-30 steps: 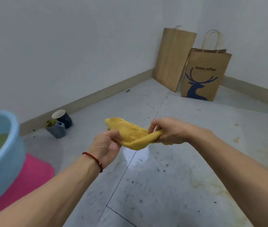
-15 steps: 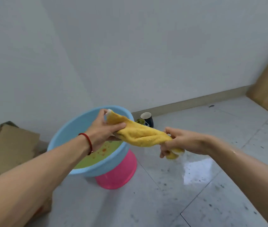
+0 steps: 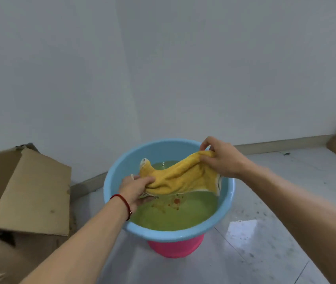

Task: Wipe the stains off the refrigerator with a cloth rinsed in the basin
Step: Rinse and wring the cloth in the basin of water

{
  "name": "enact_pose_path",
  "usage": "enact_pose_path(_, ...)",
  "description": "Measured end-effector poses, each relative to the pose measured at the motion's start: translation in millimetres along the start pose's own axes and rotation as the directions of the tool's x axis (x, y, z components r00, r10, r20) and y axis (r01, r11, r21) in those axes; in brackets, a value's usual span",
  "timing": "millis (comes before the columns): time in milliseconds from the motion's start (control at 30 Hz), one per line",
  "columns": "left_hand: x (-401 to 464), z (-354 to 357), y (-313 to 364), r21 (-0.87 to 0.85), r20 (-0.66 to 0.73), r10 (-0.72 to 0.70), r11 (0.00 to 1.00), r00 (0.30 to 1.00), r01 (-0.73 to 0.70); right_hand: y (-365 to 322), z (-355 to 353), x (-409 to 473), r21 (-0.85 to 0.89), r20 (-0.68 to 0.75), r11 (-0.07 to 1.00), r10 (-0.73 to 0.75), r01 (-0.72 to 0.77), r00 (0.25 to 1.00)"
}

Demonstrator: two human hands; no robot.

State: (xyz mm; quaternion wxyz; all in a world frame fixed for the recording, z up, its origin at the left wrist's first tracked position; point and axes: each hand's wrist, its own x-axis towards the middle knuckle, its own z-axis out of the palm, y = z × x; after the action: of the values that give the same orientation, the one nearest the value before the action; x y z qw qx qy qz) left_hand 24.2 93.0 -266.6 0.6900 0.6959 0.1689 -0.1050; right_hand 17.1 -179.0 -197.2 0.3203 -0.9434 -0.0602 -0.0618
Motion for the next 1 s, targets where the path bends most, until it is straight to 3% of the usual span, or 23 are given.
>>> enact_pose_path(67, 5.6, -14.0, -0.3, 0.230, -0.080, 0.073, 0.972, 0.994, -0.053, -3.2, 20.9, 17.1, -0.098, 0.076, 0.995, 0.042, -0.034, 0.996)
enact_pose_path(100, 6.9, -18.7, -1.5, 0.398, -0.082, 0.081, 0.916, 0.993, -0.042, -2.5, 36.1, 21.2, -0.238, 0.150, 0.969, 0.101, -0.063, 0.983)
enact_pose_path(167, 9.8, -13.6, -3.7, 0.677, -0.107, 0.062, 0.735, 0.992, 0.027, 0.9, 65.9, 19.1, -0.569, 0.262, 0.818, 0.275, -0.081, 0.925)
enact_pose_path(200, 8.7, -8.3, -3.0, 0.764, -0.122, 0.085, 0.644, 0.989, 0.039, -0.3, 79.4, 15.0, -0.622, 0.268, 0.778, 0.311, -0.082, 0.912)
enact_pose_path(267, 6.7, 7.9, -1.9, 0.880, -0.096, 0.196, 0.475, 0.976, -0.009, -9.2, 101.2, 8.0, -0.555, 0.266, 0.826, 0.287, -0.097, 0.920)
enact_pose_path(300, 7.8, 17.3, 0.9, 0.924, -0.044, 0.207, 0.380, 0.977, -0.039, -15.8, 110.7, 8.9, -0.510, 0.269, 0.852, 0.285, -0.115, 0.920)
enact_pose_path(367, 18.2, 30.6, -8.2, 0.957, 0.010, 0.043, 0.288, 0.999, -0.022, -18.3, 128.6, 16.9, -0.492, 0.335, 0.852, 0.373, -0.176, 0.865)
enact_pose_path(433, 29.4, 35.6, -26.3, 0.961, -0.018, -0.161, 0.269, 0.987, 0.062, -12.4, 142.1, 24.8, -0.493, 0.413, 0.838, 0.462, -0.233, 0.785)
enact_pose_path(533, 45.8, 32.9, -34.7, 0.966, -0.083, -0.162, 0.228, 0.983, 0.119, 6.9, 148.3, 37.5, -0.564, 0.418, 0.782, 0.547, -0.264, 0.726)
enact_pose_path(633, 53.4, 26.8, -25.7, 0.980, -0.001, -0.210, 0.194, 0.978, 0.042, 11.2, 138.8, 39.4, -0.709, 0.332, 0.689, 0.516, -0.152, 0.789)
enact_pose_path(700, 53.5, 24.4, -21.2, 0.991, 0.014, -0.237, 0.134, 0.971, 0.018, 16.5, 136.5, 42.2, -0.721, 0.259, 0.672, 0.484, -0.167, 0.836)
enact_pose_path(767, 52.3, 27.3, -14.5, 0.977, 0.027, -0.286, 0.211, 0.958, 0.036, 14.5, 140.0, 47.9, -0.651, 0.289, 0.711, 0.555, -0.265, 0.780)
enact_pose_path(800, 50.1, 28.8, -11.8, 0.942, 0.037, -0.291, 0.331, 0.956, 0.064, 13.1, 146.6, 52.1, -0.594, 0.334, 0.740, 0.583, -0.315, 0.741)
enact_pose_path(833, 51.4, 33.0, -10.6, 0.847, 0.013, -0.281, 0.513, 0.960, 0.138, 11.8, 152.4, 59.0, -0.522, 0.374, 0.775, 0.583, -0.355, 0.722)
enact_pose_path(900, 53.8, 42.4, -16.8, 0.454, -0.073, -0.345, 0.824, 0.936, 0.339, -2.6, 164.6, 66.1, -0.268, 0.382, 0.819, 0.575, -0.508, 0.724)
enact_pose_path(933, 56.2, 48.4, -21.6, 0.238, -0.117, -0.412, 0.872, 0.903, 0.429, -7.8, 172.8, 67.5, -0.091, 0.392, 0.814, 0.559, -0.574, 0.731)
enact_pose_path(1000, 62.3, 60.1, -29.8, 0.071, -0.106, -0.389, 0.915, 0.915, 0.398, -17.2, 186.5, 63.8, 0.251, 0.487, 0.697, 0.509, -0.672, 0.710)
